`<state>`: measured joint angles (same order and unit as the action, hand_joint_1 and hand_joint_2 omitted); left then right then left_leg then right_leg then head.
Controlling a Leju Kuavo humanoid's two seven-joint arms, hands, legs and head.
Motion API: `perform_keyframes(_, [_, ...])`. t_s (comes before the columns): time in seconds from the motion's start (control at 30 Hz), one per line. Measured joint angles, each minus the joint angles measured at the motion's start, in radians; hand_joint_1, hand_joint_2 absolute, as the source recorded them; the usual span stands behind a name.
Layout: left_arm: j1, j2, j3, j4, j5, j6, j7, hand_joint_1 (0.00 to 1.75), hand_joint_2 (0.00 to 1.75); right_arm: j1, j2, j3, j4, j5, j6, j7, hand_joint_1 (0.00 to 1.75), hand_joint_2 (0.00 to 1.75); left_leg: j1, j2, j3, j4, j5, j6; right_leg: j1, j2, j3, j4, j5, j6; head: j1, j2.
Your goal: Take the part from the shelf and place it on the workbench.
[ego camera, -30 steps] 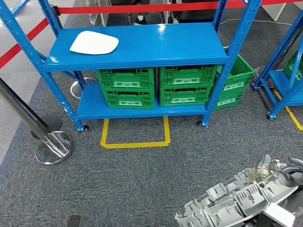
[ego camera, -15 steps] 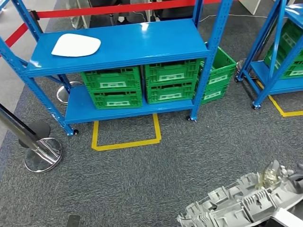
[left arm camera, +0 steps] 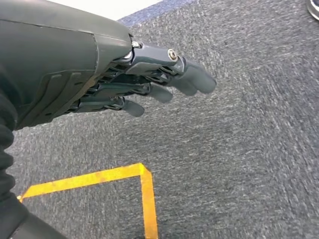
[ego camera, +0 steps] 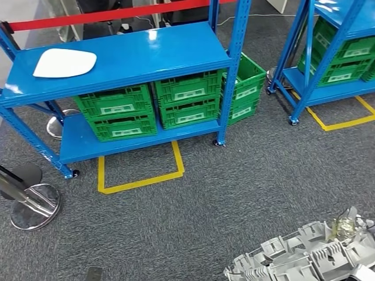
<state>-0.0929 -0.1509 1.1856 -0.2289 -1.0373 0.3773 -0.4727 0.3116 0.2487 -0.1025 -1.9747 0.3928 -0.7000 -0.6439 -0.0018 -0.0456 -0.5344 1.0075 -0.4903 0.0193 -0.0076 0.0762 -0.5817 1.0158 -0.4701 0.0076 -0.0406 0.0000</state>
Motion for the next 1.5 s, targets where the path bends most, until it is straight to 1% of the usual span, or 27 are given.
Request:
perform_keyframes(0.03, [-0.001,-0.003,0.000,0.000,0.000,0.000,0.000,0.00,1.75,0.004,0.000,-0.002,-0.001,-0.001,0.000,0.000,1.75,1.75,0.002,0.008,0.001,-0.008,0.001,0.000,-0.001,0.003,-0.006,0.002,0.001,0.005,-0.001,0.000])
perform_keyframes(0.1, [-0.001,-0.007,0.000,0.000,0.001,0.000,-0.001,0.00,1.75,0.007,0.000,-0.008,-0.005,-0.001,0.000,0.000,1.75,1.75,0.007,0.024,0.003,-0.021,0.009,0.001,-0.001,-0.017,-0.025,0.031,-0.020,0.015,0.003,0.000])
perform_keyframes(0.2, [0.002,-0.009,0.000,0.000,0.001,0.000,-0.001,0.00,1.75,0.007,0.000,-0.013,-0.008,-0.002,0.000,-0.001,1.75,1.75,0.007,0.053,0.002,-0.025,0.013,0.004,-0.003,-0.059,-0.101,0.196,-0.110,0.028,0.010,0.000])
perform_keyframes(0.27, [0.003,-0.009,0.000,0.000,0.001,0.000,-0.001,0.00,1.75,0.010,0.000,-0.015,-0.008,-0.003,0.000,0.000,1.75,1.75,0.006,0.073,0.000,-0.024,0.012,0.005,-0.007,-0.067,-0.126,0.265,-0.128,0.036,0.010,0.000])
perform_keyframes(0.3, [0.003,-0.010,0.000,0.000,0.001,0.000,-0.001,0.00,1.75,0.010,0.000,-0.016,-0.008,-0.003,0.000,0.000,1.75,1.75,0.006,0.082,0.000,-0.023,0.012,0.004,-0.008,-0.070,-0.112,0.246,-0.111,0.039,0.010,0.000])
perform_keyframes(0.37, [0.002,-0.012,0.000,0.000,0.001,0.000,-0.001,0.00,1.75,0.009,0.000,-0.019,-0.008,-0.004,0.000,0.000,1.75,1.75,0.005,0.097,0.002,-0.019,0.009,-0.001,-0.011,-0.094,-0.041,0.123,-0.056,0.042,0.010,0.000])
perform_keyframes(0.43, [0.001,-0.013,0.001,0.000,0.002,0.000,-0.001,0.00,1.75,0.008,0.000,-0.020,-0.008,-0.005,0.000,0.000,1.75,1.75,-0.001,0.109,0.000,-0.011,0.005,-0.012,-0.010,-0.119,0.017,0.022,-0.030,0.034,0.010,0.000])
perform_keyframes(0.47, [0.001,-0.014,0.001,0.000,0.004,0.000,-0.002,0.00,1.75,0.007,0.000,-0.020,-0.008,-0.006,0.000,0.001,1.75,1.75,-0.004,0.114,0.000,-0.008,0.004,-0.017,-0.008,-0.123,0.025,0.005,-0.030,0.027,0.010,0.000])
perform_keyframes(0.53, [0.001,-0.015,0.002,0.000,0.007,0.001,-0.003,0.00,1.75,0.010,0.000,-0.022,-0.008,-0.007,0.000,0.001,1.75,1.75,-0.004,0.123,-0.001,-0.006,0.002,-0.025,-0.007,-0.108,0.023,0.005,-0.026,0.013,0.008,0.000])
perform_keyframes(0.6, [0.000,-0.016,0.002,0.000,0.009,0.002,-0.004,0.00,1.75,0.011,0.000,-0.024,-0.008,-0.009,0.000,0.001,1.75,1.75,0.001,0.101,-0.009,0.018,-0.022,-0.035,-0.009,-0.096,0.020,0.004,-0.022,0.001,0.007,0.000])
perform_keyframes(0.7, [0.003,-0.021,0.003,0.000,0.010,0.005,-0.005,0.00,1.75,0.010,0.000,-0.027,-0.008,-0.015,0.000,0.001,1.75,1.75,0.004,0.059,-0.077,0.179,-0.117,-0.044,-0.010,-0.077,0.015,0.003,-0.017,-0.011,0.005,0.000])
perform_keyframes(0.77, [0.007,-0.023,0.003,0.000,0.010,0.004,-0.005,0.00,1.75,0.013,0.000,-0.029,-0.008,-0.017,0.000,0.000,1.75,1.75,0.004,0.056,-0.118,0.268,-0.141,-0.042,-0.008,-0.060,0.012,0.004,-0.015,-0.014,0.006,0.000])
perform_keyframes(0.8, [0.007,-0.024,0.003,0.000,0.010,0.003,-0.006,0.00,1.75,0.015,0.000,-0.030,-0.008,-0.017,0.000,-0.001,1.75,1.75,0.004,0.055,-0.116,0.262,-0.123,-0.039,-0.008,-0.051,0.012,0.004,-0.015,-0.014,0.006,0.000])
perform_keyframes(0.83, [0.008,-0.024,0.003,0.000,0.010,0.001,-0.006,0.00,1.75,0.018,0.000,-0.031,-0.008,-0.017,0.000,-0.002,1.75,1.75,0.004,0.051,-0.097,0.222,-0.089,-0.034,-0.007,-0.041,0.013,0.004,-0.014,-0.014,0.006,0.000])
perform_keyframes(0.9, [0.008,-0.022,0.004,0.000,0.008,-0.001,-0.006,0.00,1.75,0.021,0.000,-0.032,-0.011,-0.017,0.000,-0.004,1.75,1.75,0.003,0.024,-0.042,0.100,-0.018,-0.018,-0.005,-0.025,0.013,0.005,-0.012,-0.012,0.006,0.000])
perform_keyframes(0.93, [0.007,-0.020,0.004,0.000,0.007,-0.002,-0.006,0.00,1.75,0.022,0.000,-0.032,-0.012,-0.016,0.000,-0.005,1.75,1.75,0.002,0.010,-0.021,0.050,-0.001,-0.012,-0.005,-0.017,0.010,0.006,-0.011,-0.009,0.006,0.000])
perform_keyframes(0.97, [0.007,-0.019,0.004,0.000,0.007,-0.003,-0.007,0.00,1.75,0.023,0.000,-0.032,-0.013,-0.016,0.000,-0.005,1.75,1.75,0.002,0.001,-0.010,0.021,0.002,-0.008,-0.005,-0.010,0.005,0.007,-0.009,-0.004,0.005,0.000])
perform_keyframes(1.03, [0.005,-0.019,0.004,0.000,0.006,-0.004,-0.007,0.00,1.75,0.026,0.001,-0.032,-0.015,-0.016,0.000,-0.006,1.75,1.75,0.001,0.006,-0.005,0.000,-0.002,-0.005,-0.006,0.002,-0.004,0.005,-0.002,0.008,0.005,0.000])
perform_keyframes(1.1, [0.004,-0.021,0.004,0.000,0.005,-0.005,-0.008,0.00,1.75,0.027,0.001,-0.032,-0.018,-0.015,0.000,-0.007,1.75,1.75,0.005,0.021,-0.003,-0.012,0.005,-0.001,-0.006,-0.011,-0.017,0.018,-0.012,0.019,0.008,0.000])
perform_keyframes(1.17, [0.005,-0.021,0.004,0.000,0.004,-0.005,-0.008,0.00,1.75,0.024,0.001,-0.032,-0.019,-0.015,0.000,-0.008,1.75,1.75,0.008,0.039,-0.001,-0.020,0.011,0.004,-0.006,-0.044,-0.058,0.101,-0.063,0.026,0.012,0.000])
perform_keyframes(1.23, [0.007,-0.021,0.004,0.000,0.004,-0.009,-0.010,0.00,1.75,0.023,0.001,-0.032,-0.019,-0.015,0.000,-0.007,1.75,1.75,0.006,0.057,-0.002,-0.020,0.010,0.006,-0.006,-0.063,-0.116,0.230,-0.123,0.033,0.014,0.000])
perform_keyframes(1.27, [0.007,-0.021,0.004,0.000,0.003,-0.012,-0.011,0.00,1.75,0.024,0.001,-0.032,-0.019,-0.015,0.000,-0.007,1.75,1.75,0.006,0.066,-0.003,-0.019,0.010,0.006,-0.007,-0.065,-0.134,0.271,-0.135,0.036,0.014,0.000])
perform_keyframes(1.3, [0.007,-0.021,0.004,0.000,0.003,-0.015,-0.013,0.00,1.75,0.024,0.001,-0.032,-0.019,-0.014,0.000,-0.006,1.75,1.75,0.005,0.075,-0.003,-0.019,0.010,0.006,-0.007,-0.067,-0.134,0.278,-0.128,0.038,0.014,0.000])
perform_keyframes(1.33, [0.006,-0.021,0.004,0.000,0.003,-0.017,-0.014,0.00,1.75,0.024,0.001,-0.032,-0.018,-0.014,0.000,-0.006,1.75,1.75,0.005,0.083,-0.002,-0.019,0.010,0.006,-0.008,-0.071,-0.113,0.245,-0.105,0.039,0.014,0.000])
perform_keyframes(1.4, [0.006,-0.021,0.004,0.000,0.002,-0.019,-0.016,0.00,1.75,0.023,0.001,-0.032,-0.018,-0.013,0.000,-0.005,1.75,1.75,0.003,0.097,0.001,-0.017,0.007,0.000,-0.007,-0.100,-0.034,0.107,-0.049,0.037,0.014,0.000])
perform_keyframes(1.47, [0.006,-0.020,0.004,0.000,0.002,-0.018,-0.016,0.00,1.75,0.022,0.001,-0.031,-0.018,-0.012,0.000,-0.005,1.75,1.75,-0.004,0.107,0.002,-0.012,0.004,-0.010,-0.005,-0.124,0.021,0.012,-0.026,0.026,0.013,0.000])
perform_keyframes(1.5, [0.005,-0.019,0.004,0.000,0.001,-0.018,-0.017,0.00,1.75,0.022,0.001,-0.031,-0.018,-0.012,0.000,-0.004,1.75,1.75,-0.007,0.112,0.002,-0.011,0.004,-0.014,-0.003,-0.126,0.026,0.001,-0.028,0.019,0.012,0.000])
